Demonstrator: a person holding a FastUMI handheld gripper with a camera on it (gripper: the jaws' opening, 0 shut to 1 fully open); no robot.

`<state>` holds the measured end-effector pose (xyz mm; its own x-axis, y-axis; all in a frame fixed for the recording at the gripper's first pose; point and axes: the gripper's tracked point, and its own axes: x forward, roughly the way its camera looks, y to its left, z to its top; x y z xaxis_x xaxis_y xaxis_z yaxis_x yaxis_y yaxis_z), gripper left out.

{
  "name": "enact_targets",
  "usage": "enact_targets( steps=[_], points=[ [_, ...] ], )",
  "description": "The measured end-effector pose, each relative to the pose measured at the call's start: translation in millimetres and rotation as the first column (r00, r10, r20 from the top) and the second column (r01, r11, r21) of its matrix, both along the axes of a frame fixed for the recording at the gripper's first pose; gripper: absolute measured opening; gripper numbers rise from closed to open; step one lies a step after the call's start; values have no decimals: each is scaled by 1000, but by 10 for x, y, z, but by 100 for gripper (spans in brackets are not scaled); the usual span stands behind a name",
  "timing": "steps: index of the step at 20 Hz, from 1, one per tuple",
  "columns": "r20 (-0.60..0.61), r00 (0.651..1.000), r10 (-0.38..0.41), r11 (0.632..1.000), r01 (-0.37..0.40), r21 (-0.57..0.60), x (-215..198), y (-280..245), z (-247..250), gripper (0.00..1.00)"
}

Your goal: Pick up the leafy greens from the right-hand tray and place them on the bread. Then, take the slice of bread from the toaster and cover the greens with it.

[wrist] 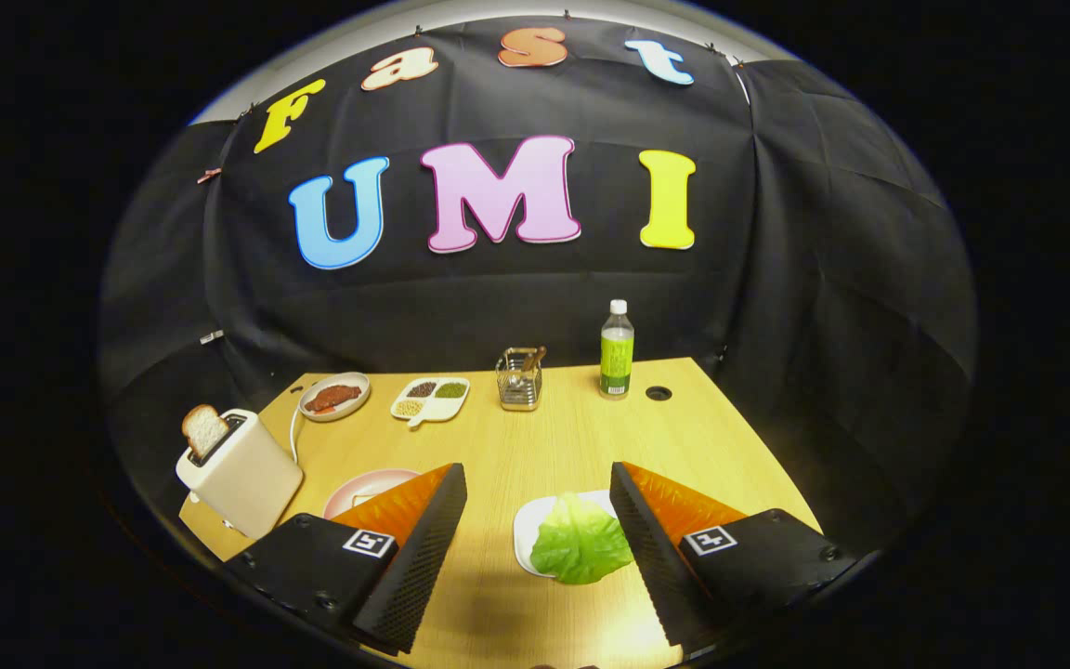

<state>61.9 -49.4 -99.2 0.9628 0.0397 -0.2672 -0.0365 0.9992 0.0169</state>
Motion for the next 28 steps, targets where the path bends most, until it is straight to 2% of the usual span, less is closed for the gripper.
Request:
enact_targets(
  steps=[10, 17, 20, 26, 28],
  points=[
    [-216, 976, 11, 1000, -12, -1, 417, -312, -913, 100],
    [-361, 931, 53, 997, -68, -28, 651, -441, -1558, 100],
    [-397, 914, 80, 994, -101, -33, 711, -420, -1759, 100],
    [-449, 889, 83, 992, -118, -51, 776, -413, -2060, 100],
    [-443, 893, 81, 994, -104, -28, 819, -424, -2049, 99]
  ],
)
